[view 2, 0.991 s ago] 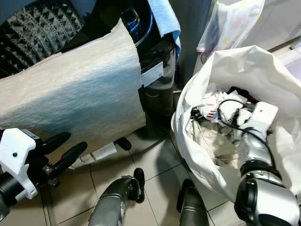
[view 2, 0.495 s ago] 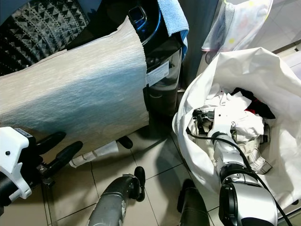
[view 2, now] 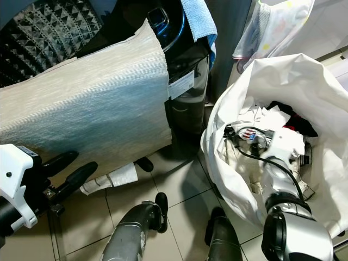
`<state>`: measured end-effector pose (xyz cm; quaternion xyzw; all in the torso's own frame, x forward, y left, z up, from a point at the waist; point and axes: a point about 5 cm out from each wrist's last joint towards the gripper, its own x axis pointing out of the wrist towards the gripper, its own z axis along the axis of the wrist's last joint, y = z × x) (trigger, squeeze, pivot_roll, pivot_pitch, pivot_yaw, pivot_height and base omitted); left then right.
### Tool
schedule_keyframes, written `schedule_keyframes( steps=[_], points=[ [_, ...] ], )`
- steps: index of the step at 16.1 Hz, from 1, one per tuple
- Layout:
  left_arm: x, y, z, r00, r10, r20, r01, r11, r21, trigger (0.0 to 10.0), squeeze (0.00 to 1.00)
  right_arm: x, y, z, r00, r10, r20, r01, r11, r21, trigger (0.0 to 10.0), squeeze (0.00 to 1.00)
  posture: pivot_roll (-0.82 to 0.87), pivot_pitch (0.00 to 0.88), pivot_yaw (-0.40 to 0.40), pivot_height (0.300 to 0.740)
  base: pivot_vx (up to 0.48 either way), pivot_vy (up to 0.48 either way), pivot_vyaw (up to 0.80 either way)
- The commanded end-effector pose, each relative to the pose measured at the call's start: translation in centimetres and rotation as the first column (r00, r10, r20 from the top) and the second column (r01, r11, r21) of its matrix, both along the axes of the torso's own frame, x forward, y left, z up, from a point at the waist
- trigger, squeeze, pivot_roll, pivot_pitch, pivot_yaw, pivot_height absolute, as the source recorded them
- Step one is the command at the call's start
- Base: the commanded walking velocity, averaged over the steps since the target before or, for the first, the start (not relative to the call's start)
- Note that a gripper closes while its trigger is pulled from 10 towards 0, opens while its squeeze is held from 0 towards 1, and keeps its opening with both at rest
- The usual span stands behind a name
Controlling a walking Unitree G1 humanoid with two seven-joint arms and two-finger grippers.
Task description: Clothes washing
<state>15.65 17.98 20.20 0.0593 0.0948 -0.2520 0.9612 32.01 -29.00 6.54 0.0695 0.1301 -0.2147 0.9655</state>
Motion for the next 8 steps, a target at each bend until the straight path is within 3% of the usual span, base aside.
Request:
schedule_keyframes(
  steps=[1, 4, 7, 8],
  points=[
    [-0.3, 0.1, -0.1, 1.0, -0.003, -0.017, 0.003, 1.0, 0.011, 10.0, 0.0, -0.3, -0.1, -0.2, 0.999, -0.008, 0.034, 0.007, 1.0, 0.025, 10.0, 0.0, 0.38, 0.393, 0.159, 0.74, 0.0, 0.0, 0.0],
    [0.2, 0.2, -0.5, 1.0, -0.007, -0.013, 0.007, 1.0, -0.006, 10.0, 0.0, 0.6, 0.9, 1.1, 0.986, 0.085, 0.147, -0.087, 0.996, 0.005, 10.0, 0.0, 0.35, 0.361, 0.136, 0.74, 0.0, 0.0, 0.0],
    [0.4, 0.0, -2.6, 0.989, -0.126, -0.079, 0.121, 0.991, -0.062, 10.0, 0.0, 0.1, 3.3, 1.3, 0.936, 0.258, 0.237, -0.245, 0.966, -0.084, 10.0, 0.0, 0.21, 0.228, 0.076, 0.74, 0.0, 0.0, 0.0],
    [0.4, 0.0, -2.6, 0.989, -0.126, -0.079, 0.121, 0.991, -0.062, 10.0, 0.0, 0.1, 3.3, 1.3, 0.936, 0.258, 0.237, -0.245, 0.966, -0.084, 10.0, 0.0, 0.21, 0.228, 0.076, 0.74, 0.0, 0.0, 0.0]
  ],
)
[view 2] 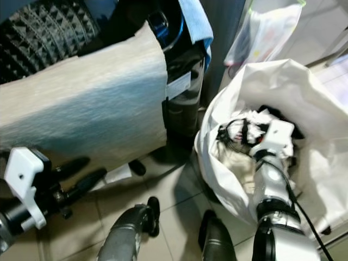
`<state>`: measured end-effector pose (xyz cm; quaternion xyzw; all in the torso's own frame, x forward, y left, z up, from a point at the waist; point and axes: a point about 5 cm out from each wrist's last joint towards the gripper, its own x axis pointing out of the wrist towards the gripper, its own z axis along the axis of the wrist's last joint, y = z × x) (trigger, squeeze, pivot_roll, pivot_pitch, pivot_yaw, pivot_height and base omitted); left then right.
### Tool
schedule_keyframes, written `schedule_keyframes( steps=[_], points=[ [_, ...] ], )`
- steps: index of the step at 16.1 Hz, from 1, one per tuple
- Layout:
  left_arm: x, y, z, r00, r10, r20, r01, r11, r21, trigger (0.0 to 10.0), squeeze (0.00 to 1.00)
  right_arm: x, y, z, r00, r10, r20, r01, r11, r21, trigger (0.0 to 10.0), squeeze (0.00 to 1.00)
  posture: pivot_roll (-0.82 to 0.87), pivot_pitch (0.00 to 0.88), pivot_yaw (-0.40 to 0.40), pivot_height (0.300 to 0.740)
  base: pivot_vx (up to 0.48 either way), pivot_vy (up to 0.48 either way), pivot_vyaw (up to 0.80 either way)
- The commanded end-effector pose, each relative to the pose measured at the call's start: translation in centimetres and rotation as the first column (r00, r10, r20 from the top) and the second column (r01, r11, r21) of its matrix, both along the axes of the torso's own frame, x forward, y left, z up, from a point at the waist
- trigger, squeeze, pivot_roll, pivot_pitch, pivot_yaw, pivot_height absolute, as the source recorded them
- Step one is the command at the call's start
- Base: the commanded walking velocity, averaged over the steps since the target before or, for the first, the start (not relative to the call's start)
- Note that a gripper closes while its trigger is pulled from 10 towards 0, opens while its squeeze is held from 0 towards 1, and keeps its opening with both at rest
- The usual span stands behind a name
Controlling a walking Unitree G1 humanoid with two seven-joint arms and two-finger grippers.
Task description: Clothes washing
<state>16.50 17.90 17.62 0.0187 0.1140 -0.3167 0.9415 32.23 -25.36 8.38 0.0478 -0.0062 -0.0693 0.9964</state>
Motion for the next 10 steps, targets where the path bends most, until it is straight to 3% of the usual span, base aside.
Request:
schedule_keyframes(
  steps=[1, 2, 5, 7, 9, 10],
  points=[
    [0.0, 0.0, -0.9, 0.999, -0.039, -0.034, 0.038, 0.999, -0.005, 10.0, 0.0, -0.7, 1.0, 0.1, 0.996, 0.075, 0.038, -0.074, 0.997, -0.029, 10.0, 0.0, 0.15, 0.177, 0.072, 0.74, 0.0, 0.0, 0.0],
    [0.1, -0.4, -1.7, 0.998, -0.05, -0.034, 0.049, 0.998, -0.028, 10.0, 0.0, -1.6, 2.1, 1.3, 0.98, 0.167, 0.107, -0.161, 0.985, -0.062, 10.0, 0.0, 0.11, 0.159, 0.076, 0.74, 0.0, 0.0, 0.0],
    [0.8, -1.3, -2.6, 0.997, -0.074, -0.006, 0.074, 0.996, -0.059, 10.0, 0.0, -3.3, 3.4, 3.2, 0.95, 0.275, 0.147, -0.261, 0.959, -0.108, 10.0, 0.0, 0.06, 0.14, 0.082, 0.74, 0.0, 0.0, 0.0],
    [2.2, -1.7, -2.9, 0.999, -0.003, 0.053, 0.007, 0.997, -0.081, 10.0, 0.0, -5.9, 3.1, 4.3, 0.968, 0.203, 0.15, -0.183, 0.974, -0.135, 10.0, 0.0, 0.01, 0.093, 0.099, 0.74, 0.0, 0.0, 0.0],
    [4.0, -1.6, -3.3, 0.989, 0.117, 0.088, -0.114, 0.993, -0.037, 10.0, 0.0, -7.6, 2.7, 4.2, 0.994, 0.057, 0.097, -0.048, 0.994, -0.095, 10.0, 0.0, -0.02, 0.077, 0.111, 0.74, 0.0, 0.0, 0.0],
    [4.6, -1.6, -3.5, 0.982, 0.164, 0.095, -0.164, 0.986, -0.009, 10.0, 0.0, -8.0, 3.2, 4.1, 0.996, 0.043, 0.08, -0.036, 0.996, -0.078, 10.0, 0.0, -0.03, 0.076, 0.113, 0.74, 0.0, 0.0, 0.0]
  ],
)
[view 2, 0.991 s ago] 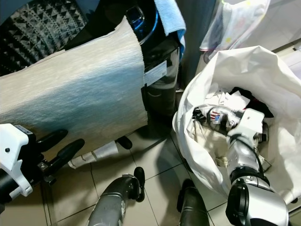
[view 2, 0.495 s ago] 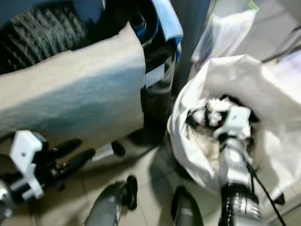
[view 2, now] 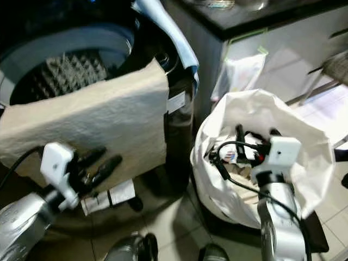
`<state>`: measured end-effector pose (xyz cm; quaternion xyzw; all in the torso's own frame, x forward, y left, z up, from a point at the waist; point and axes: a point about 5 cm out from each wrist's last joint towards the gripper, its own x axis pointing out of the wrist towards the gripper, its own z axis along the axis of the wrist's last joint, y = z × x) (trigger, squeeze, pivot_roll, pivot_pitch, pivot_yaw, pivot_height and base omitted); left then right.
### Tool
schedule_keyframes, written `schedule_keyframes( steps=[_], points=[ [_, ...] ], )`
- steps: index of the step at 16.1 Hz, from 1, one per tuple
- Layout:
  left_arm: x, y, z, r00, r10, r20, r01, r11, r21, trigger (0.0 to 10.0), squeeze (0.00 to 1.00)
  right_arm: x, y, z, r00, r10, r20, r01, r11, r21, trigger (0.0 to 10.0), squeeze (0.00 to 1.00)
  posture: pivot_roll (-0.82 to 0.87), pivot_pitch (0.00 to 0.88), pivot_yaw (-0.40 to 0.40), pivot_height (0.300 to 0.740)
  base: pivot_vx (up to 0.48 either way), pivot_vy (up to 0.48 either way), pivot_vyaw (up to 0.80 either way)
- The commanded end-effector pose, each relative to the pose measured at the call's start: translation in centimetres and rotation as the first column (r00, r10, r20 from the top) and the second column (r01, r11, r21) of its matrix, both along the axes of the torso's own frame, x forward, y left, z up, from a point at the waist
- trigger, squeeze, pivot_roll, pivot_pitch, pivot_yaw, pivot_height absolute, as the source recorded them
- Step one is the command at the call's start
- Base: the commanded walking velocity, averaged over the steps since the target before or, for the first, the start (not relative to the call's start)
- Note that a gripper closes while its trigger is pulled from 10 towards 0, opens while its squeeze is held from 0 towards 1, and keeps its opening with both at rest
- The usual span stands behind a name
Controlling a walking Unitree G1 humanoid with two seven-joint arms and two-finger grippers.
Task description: Clothes washing
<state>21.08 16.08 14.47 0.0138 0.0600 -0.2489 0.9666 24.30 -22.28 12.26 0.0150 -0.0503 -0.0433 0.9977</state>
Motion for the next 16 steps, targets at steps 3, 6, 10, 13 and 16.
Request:
schedule_keyframes(
  steps=[3, 6, 10, 13, 16],
  points=[
    [1.7, -0.7, -1.5, 0.996, 0.091, 0.015, -0.092, 0.992, 0.084, 10.0, 0.0, -1.2, 4.2, -0.2, 0.992, 0.065, -0.105, -0.072, 0.995, -0.071, 10.0, 0.0, -0.07, 0.067, 0.125, 0.74, 0.0, 0.0, 0.0],
    [1.8, -1.6, -0.6, 0.995, 0.078, 0.06, -0.079, 0.997, 0.015, 10.0, 0.0, -1.2, 5.7, -0.2, 0.982, 0.132, -0.137, -0.142, 0.988, -0.061, 10.0, 0.0, -0.06, 0.058, 0.097, 0.74, 0.0, 0.0, 0.0],
    [0.6, -2.7, 0.3, 0.994, -0.015, 0.105, 0.016, 1.0, -0.013, 10.0, 0.0, -1.2, 5.3, -1.3, 0.972, 0.1, -0.212, -0.111, 0.993, -0.04, 10.0, 0.0, -0.04, 0.07, 0.086, 0.74, 0.0, 0.0, 0.0],
    [0.1, -2.3, 0.0, 0.996, -0.003, 0.086, 0.003, 1.0, -0.001, 10.0, 0.0, -1.3, 5.4, -1.9, 0.962, 0.112, -0.248, -0.121, 0.992, -0.021, 10.0, 0.0, -0.02, 0.079, 0.071, 0.74, 0.0, 0.0, 0.0],
    [-0.1, -1.9, 0.0, 0.996, 0.019, 0.09, -0.019, 1.0, 0.004, 10.0, 0.0, -1.3, 5.4, -2.3, 0.955, 0.129, -0.267, -0.126, 0.992, 0.026, 10.0, 0.0, -0.02, 0.082, 0.052, 0.74, 0.0, 0.0, 0.0]
  ],
)
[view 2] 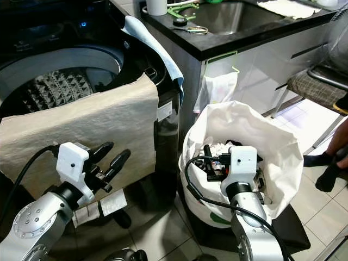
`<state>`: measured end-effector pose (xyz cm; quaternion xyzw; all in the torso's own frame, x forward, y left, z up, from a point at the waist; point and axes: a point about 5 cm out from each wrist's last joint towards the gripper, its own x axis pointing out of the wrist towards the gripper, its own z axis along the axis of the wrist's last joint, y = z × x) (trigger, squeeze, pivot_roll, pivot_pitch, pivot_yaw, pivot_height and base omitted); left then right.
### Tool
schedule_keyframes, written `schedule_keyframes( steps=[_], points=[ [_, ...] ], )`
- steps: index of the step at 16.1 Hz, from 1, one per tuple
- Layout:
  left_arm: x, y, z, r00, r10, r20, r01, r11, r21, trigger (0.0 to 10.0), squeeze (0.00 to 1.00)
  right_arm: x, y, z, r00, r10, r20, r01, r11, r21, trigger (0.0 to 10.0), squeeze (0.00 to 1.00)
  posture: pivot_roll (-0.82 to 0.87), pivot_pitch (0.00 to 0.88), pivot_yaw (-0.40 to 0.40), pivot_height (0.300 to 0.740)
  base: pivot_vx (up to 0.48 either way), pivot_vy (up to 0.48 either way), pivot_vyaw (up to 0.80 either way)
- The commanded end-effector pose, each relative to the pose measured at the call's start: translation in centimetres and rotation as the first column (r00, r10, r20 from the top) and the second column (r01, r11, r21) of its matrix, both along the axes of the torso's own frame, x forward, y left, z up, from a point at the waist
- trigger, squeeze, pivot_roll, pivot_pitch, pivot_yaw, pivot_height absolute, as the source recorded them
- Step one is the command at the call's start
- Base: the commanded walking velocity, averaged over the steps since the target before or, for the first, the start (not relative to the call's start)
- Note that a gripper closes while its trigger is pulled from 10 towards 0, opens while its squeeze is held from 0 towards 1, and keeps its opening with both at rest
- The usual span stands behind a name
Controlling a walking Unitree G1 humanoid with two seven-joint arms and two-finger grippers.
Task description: Clothes washing
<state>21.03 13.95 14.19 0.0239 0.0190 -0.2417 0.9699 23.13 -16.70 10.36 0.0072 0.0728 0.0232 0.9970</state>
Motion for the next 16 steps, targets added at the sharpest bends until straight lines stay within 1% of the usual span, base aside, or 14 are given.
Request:
schedule_keyframes(
  steps=[1, 3, 4, 5, 7, 11, 16],
  points=[
    [-0.2, 0.7, 0.0, 0.999, 0.016, 0.036, -0.018, 0.999, 0.047, 10.0, 0.0, -0.5, -0.9, -1.2, 0.998, -0.034, -0.046, 0.034, 0.999, 0.001, 10.0, 0.0, -0.01, 0.086, 0.043, 0.74, 0.0, 0.0, 0.0],
    [-0.3, 1.0, -0.7, 0.999, 0.006, 0.041, -0.008, 0.999, 0.053, 10.0, 0.0, -0.8, -1.2, -1.7, 0.998, -0.04, -0.057, 0.04, 0.999, -0.005, 10.0, 0.0, -0.02, 0.088, 0.044, 0.735, 0.0, 0.0, 0.0],
    [-0.6, 1.3, -1.0, 1.0, -0.008, 0.026, 0.007, 0.999, 0.042, 10.0, 0.0, -1.0, -1.2, -1.8, 0.997, -0.042, -0.062, 0.043, 0.999, 0.004, 10.0, 0.0, -0.02, 0.092, 0.052, 0.725, 0.0, 0.0, 0.0],
    [-0.8, 1.3, -0.8, 0.999, -0.038, 0.016, 0.038, 0.999, 0.009, 10.0, 0.0, -1.1, -1.3, -1.8, 0.997, -0.047, -0.064, 0.048, 0.999, 0.006, 10.0, 0.0, -0.02, 0.093, 0.055, 0.715, 0.0, 0.0, 0.0],
    [-1.0, 1.1, -0.5, 0.998, -0.064, 0.014, 0.064, 0.998, -0.023, 10.0, 0.0, -1.3, -1.4, -1.8, 0.996, -0.056, -0.064, 0.057, 0.998, 0.011, 10.0, 0.0, -0.02, 0.093, 0.055, 0.7, 0.0, 0.0, 0.0],
    [-0.7, 0.6, -0.3, 0.995, -0.1, 0.026, 0.101, 0.994, -0.038, 10.0, 0.0, -1.7, -1.4, -1.9, 0.996, -0.06, -0.065, 0.061, 0.998, 0.016, 10.0, 0.0, -0.03, 0.101, 0.073, 0.665, 0.0, 0.0, 0.0],
    [-0.6, 0.2, -0.2, 0.993, -0.118, 0.023, 0.119, 0.992, -0.042, 10.0, 0.0, -2.1, -1.5, -2.2, 0.995, -0.065, -0.079, 0.066, 0.998, 0.01, 10.0, 0.0, -0.03, 0.106, 0.078, 0.62, 0.0, 0.0, 0.0]
  ],
)
